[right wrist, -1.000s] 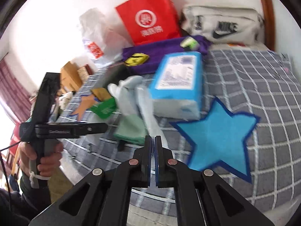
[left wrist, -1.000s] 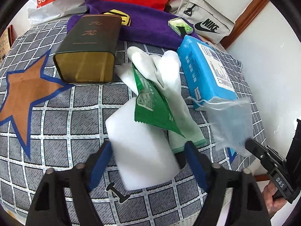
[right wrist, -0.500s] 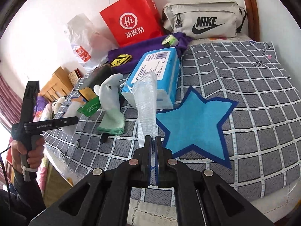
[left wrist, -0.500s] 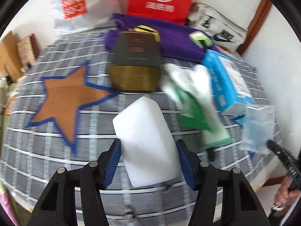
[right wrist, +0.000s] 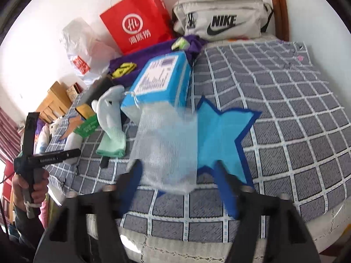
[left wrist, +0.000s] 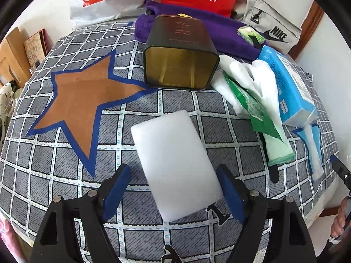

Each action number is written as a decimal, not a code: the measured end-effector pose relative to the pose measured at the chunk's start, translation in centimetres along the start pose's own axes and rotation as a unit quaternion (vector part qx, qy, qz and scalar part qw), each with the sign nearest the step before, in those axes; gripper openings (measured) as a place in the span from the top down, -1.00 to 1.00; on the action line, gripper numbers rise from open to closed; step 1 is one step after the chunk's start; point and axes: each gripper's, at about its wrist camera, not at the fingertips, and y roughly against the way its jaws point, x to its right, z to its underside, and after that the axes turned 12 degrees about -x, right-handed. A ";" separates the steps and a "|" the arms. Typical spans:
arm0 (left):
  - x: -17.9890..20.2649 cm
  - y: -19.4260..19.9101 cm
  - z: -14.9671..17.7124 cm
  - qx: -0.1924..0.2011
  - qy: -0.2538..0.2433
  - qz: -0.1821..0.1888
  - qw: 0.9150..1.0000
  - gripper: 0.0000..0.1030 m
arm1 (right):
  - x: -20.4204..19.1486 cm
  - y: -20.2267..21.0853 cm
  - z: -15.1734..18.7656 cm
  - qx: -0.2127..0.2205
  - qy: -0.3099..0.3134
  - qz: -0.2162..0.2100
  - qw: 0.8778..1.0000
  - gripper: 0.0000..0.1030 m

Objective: Organize soft objects
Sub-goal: 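Lift the mesh bag and sponge block and carry both toward the purple towel, then lower both items onto the towel and open both tools to release them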

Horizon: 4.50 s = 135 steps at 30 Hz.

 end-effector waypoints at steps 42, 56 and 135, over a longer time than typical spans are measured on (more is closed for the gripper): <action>-0.8 3.0 -1.0 0.063 0.018 0.063 0.996 -0.32 | -5.6 -1.8 -2.4 -0.002 0.094 0.034 0.995 0.80; -0.1 7.0 -3.5 0.097 0.015 0.057 0.994 -0.32 | -7.5 0.9 -6.5 0.034 0.112 0.008 0.993 0.80; 1.1 -3.1 -31.0 0.055 0.012 0.083 0.995 -0.36 | -5.6 -16.8 -30.7 -0.082 0.131 -0.004 0.988 0.76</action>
